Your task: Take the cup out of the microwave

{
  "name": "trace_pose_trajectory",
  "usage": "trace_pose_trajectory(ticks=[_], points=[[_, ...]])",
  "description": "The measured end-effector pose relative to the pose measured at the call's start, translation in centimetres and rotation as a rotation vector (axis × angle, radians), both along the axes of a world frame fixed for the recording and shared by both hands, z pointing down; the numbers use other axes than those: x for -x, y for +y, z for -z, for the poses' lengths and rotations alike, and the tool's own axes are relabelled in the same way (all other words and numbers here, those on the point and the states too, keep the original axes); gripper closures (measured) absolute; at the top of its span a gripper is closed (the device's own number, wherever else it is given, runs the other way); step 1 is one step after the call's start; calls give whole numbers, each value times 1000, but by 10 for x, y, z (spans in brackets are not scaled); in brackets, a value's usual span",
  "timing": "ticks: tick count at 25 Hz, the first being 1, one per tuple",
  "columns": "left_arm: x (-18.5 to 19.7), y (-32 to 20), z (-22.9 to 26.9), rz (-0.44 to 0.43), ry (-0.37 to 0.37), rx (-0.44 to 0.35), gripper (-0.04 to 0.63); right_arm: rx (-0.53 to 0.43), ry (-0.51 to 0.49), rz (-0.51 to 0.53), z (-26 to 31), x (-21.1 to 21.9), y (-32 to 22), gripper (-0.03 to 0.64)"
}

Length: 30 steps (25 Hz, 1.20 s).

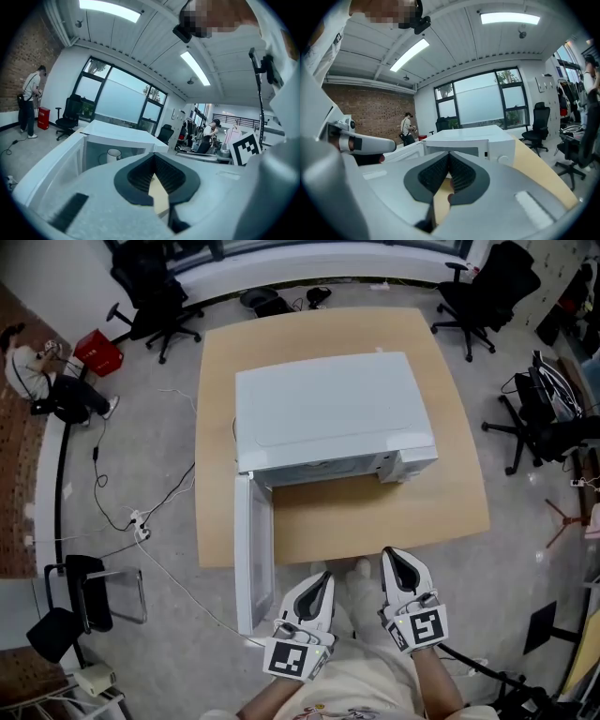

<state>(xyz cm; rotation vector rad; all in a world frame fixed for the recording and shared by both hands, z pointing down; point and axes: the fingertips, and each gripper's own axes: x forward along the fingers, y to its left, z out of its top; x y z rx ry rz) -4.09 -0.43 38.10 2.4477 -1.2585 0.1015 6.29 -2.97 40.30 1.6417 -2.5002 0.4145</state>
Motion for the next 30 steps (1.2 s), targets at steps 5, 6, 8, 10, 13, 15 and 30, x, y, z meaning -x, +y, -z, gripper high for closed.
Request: trace_pose_trajectory(ticks=[5, 6, 8, 10, 13, 15, 30], points=[[-6, -40, -13, 58, -18, -2, 594, 10, 22, 26, -19, -1, -33, 609], [-7, -46, -14, 89, -8, -15, 594, 23, 20, 37, -25, -1, -36, 609], [-7, -56, -14, 154, 7, -63, 594, 38, 19, 58, -35, -2, -40, 609], [-11, -66, -22, 179, -3, -95, 497, 44, 25, 75, -44, -6, -47, 609], [-16, -83, -44, 198, -21, -85, 414, 61, 27, 85, -57, -15, -54, 609], [-12, -95, -56, 228, -41, -83, 379, 79, 22, 91, -64, -14, -58, 609], [-2, -223, -148, 365, -205, -165, 120, 98, 21, 142, -103, 1, -97, 609]])
